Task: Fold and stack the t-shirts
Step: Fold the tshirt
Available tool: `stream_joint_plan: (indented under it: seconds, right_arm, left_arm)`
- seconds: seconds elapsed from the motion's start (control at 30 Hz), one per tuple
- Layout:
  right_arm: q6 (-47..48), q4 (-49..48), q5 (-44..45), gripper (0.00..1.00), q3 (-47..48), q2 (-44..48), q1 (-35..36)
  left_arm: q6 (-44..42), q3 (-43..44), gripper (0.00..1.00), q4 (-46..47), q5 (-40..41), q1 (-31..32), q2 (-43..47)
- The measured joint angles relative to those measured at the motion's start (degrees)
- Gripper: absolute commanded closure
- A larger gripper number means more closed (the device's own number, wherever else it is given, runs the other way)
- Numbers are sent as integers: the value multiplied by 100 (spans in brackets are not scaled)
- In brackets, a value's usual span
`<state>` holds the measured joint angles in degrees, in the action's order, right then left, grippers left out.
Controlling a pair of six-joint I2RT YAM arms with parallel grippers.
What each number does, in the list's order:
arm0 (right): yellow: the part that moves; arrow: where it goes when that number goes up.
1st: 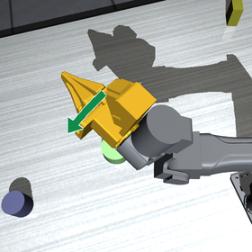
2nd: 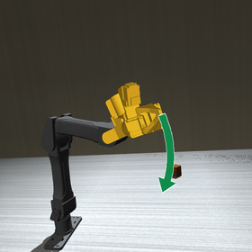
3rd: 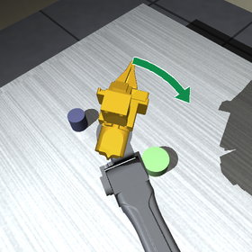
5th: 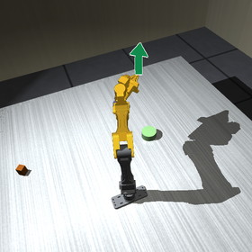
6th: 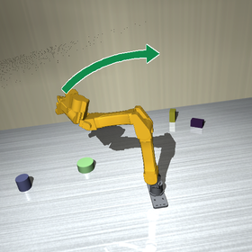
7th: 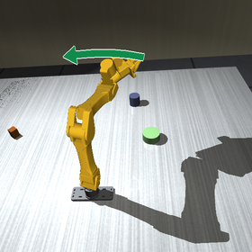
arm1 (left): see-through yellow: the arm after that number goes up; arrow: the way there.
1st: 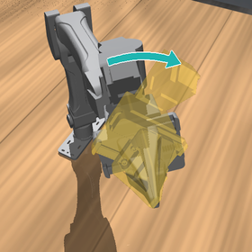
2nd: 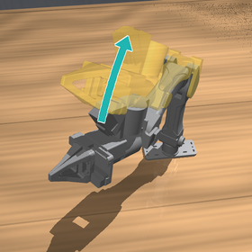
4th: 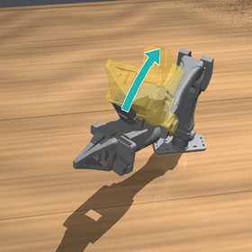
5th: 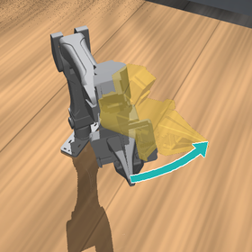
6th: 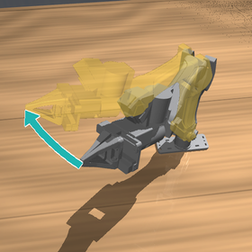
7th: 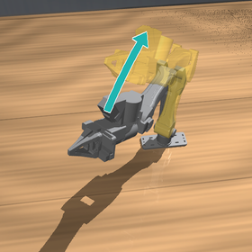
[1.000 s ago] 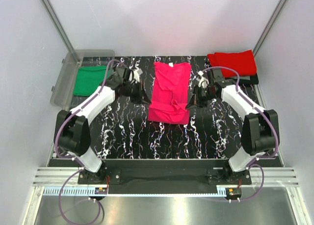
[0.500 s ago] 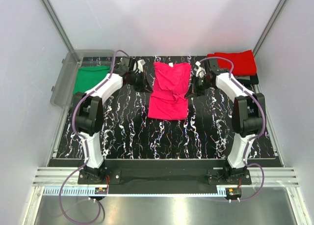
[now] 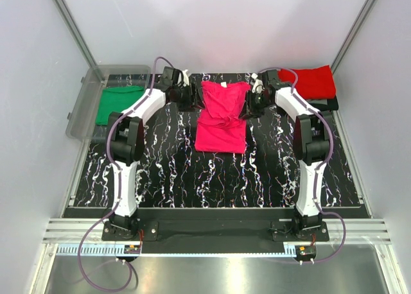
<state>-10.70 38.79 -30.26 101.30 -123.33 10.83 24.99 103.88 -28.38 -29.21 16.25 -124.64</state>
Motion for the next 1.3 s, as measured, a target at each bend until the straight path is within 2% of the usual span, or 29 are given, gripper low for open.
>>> stream_joint_plan:
  seconds: [0.07, 0.13, 0.23, 0.4, 0.53, 0.7, 1.07, 1.3]
  right_arm:
    - [87, 4, 201, 59, 39, -85, -11]
    - [133, 63, 330, 58, 35, -52, -55]
    - [125, 42, 350, 52, -382, 354, -188]
    - [-140, 111, -166, 51, -1755, 1427, -321]
    - [-304, 131, -553, 51, -2743, 1617, -197]
    - [-439, 267, -719, 51, -3287, 1405, -79]
    - [-708, -61, -839, 52, -3112, 1029, -55]
    - [-874, -195, -815, 52, -2990, 809, -28]
  left_arm:
    - [-162, 155, 26, -70, 247, -2, -94]
    - [-363, 256, 23, -232, 485, -11, -92]
    - [-560, 184, 26, -345, 595, -55, 133]
    - [-448, -1231, 44, -400, -85, -271, 1303]
    - [-50, -2398, 43, -105, -826, -363, 1628]
    - [439, -3305, 41, -24, -1191, -299, 1279]
    - [697, -3010, 46, 295, -1307, -37, 776]
    - [723, -2857, 52, 321, -1357, 26, 597]
